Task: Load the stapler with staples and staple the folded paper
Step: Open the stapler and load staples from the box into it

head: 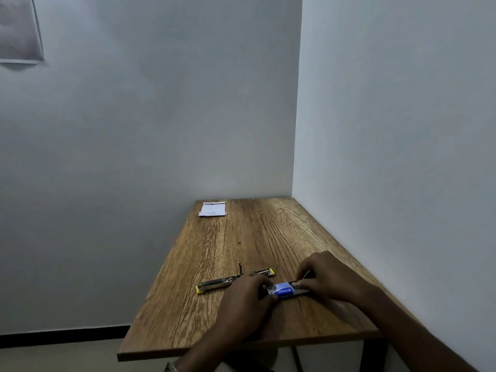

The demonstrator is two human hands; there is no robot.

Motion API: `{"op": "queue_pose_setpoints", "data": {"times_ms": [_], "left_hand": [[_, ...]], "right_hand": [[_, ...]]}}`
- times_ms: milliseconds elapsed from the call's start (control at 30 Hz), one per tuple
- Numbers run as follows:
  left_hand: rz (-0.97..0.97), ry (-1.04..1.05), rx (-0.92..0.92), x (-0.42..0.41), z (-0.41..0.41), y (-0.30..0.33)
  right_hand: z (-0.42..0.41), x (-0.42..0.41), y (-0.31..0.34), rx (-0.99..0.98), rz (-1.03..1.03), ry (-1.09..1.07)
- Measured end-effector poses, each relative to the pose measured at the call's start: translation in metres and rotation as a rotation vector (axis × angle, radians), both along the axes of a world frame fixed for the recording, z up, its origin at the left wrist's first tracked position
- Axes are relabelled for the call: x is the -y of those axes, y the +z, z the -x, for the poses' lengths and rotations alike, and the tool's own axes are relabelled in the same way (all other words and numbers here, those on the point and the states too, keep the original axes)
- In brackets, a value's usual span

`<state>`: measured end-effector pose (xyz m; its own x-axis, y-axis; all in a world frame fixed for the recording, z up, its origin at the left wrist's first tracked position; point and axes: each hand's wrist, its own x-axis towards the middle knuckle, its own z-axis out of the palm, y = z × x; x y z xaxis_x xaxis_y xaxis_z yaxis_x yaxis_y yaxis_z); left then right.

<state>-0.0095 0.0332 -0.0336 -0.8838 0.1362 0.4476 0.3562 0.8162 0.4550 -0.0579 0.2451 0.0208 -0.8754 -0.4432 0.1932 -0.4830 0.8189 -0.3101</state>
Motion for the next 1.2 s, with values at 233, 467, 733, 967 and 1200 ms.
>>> {"op": "queue_pose_setpoints", "data": {"times_ms": [233,467,733,967,1200], "left_hand": [[0.000,0.005,-0.012,0.000,0.000,-0.001],[-0.002,0.006,-0.004,-0.001,-0.001,0.001],[-0.006,0.008,0.013,-0.001,-0.003,0.004],[-0.007,0.002,0.021,-0.002,-0.006,0.007],[-0.009,0.006,0.022,-0.002,-0.008,0.008]], "right_hand": [[-0.003,0.004,0.002,0.014,0.009,-0.025],[0.001,0.013,0.010,0.110,-0.094,-0.075],[0.000,0.006,0.005,0.231,0.144,-0.171],[-0.001,0.003,-0.001,0.144,0.225,-0.195],[-0.005,-0.002,-0.003,0.032,0.311,-0.168]]}}
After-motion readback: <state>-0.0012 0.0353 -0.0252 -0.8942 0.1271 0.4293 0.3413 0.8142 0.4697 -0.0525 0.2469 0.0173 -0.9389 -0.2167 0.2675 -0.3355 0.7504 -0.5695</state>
